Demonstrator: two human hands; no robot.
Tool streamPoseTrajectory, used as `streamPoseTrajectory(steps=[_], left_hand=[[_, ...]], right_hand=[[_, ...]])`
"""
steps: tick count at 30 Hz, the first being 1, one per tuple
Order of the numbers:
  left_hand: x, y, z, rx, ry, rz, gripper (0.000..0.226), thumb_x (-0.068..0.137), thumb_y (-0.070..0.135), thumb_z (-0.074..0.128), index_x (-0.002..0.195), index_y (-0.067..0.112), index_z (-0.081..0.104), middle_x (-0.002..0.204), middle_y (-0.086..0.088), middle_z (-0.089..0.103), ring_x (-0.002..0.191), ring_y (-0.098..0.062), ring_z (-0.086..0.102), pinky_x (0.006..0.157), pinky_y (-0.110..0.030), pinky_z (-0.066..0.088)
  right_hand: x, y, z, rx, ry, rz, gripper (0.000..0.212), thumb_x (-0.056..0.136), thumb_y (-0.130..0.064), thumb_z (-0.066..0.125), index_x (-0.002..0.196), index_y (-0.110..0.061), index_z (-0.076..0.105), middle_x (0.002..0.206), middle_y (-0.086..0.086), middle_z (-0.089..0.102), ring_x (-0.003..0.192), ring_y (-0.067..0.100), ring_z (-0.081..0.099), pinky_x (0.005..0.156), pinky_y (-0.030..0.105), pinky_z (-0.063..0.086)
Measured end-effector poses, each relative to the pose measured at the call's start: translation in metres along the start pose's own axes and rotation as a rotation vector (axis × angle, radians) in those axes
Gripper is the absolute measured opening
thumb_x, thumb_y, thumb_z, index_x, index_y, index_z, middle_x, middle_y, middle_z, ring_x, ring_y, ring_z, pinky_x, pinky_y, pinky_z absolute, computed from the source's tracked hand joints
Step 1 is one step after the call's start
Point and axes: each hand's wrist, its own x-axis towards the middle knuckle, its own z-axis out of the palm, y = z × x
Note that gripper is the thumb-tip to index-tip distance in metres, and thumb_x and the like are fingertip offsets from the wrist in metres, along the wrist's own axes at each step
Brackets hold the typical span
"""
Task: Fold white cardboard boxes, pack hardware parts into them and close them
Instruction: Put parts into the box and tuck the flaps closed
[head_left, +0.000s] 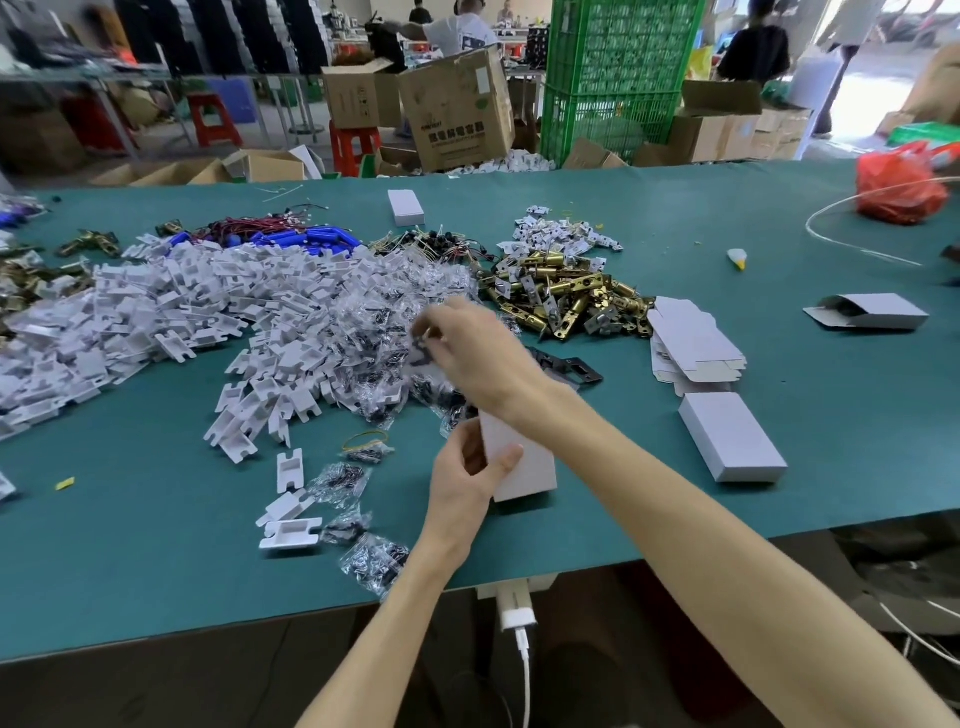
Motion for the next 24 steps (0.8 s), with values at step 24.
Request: streamPoseTrajectory(steps=[24], left_hand=[[0.001, 0.0, 0.002, -0.066, -0.038, 0.063, 0.084, 0.092, 0.02, 0.077, 0.154, 0.051, 0.029, 0.111, -0.006, 0.076, 0.109, -0.024, 0.071, 0.098, -0.044, 0.059]], right_hand=[[-0.038, 0.062, -0.029, -0.468, -0.271, 0.093, 0.027, 0.101, -0.01, 0.041, 0.102, -0.02, 0.067, 0.091, 0.001, 0.067, 0.102, 0.025, 0.053, 0.105, 0.042, 0.029]])
